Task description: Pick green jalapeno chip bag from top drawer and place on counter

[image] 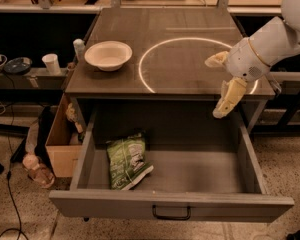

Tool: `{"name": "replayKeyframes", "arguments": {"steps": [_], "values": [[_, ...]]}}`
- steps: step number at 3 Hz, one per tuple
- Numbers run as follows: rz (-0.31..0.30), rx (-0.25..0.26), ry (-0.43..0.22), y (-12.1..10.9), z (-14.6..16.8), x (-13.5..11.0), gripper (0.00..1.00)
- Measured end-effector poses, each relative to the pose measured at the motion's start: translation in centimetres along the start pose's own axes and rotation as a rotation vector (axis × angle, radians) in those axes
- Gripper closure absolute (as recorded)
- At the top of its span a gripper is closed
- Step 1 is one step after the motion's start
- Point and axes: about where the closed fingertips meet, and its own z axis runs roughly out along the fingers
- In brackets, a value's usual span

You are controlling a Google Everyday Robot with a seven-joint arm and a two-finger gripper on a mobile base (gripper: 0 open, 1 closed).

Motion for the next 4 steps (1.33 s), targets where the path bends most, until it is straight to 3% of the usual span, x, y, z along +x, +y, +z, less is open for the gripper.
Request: {"name": "replayKeyframes", "arguments": {"steps": [1, 3, 4], "values": [[-0.006, 0.002, 0.050, 1.3, 0.3, -0.1, 0.00], [0.044, 0.021, 0.087, 6.8, 0.6, 0.7, 0.00], [0.048, 0.079, 0.114, 9.5, 0.8, 0.9, 0.00]]}}
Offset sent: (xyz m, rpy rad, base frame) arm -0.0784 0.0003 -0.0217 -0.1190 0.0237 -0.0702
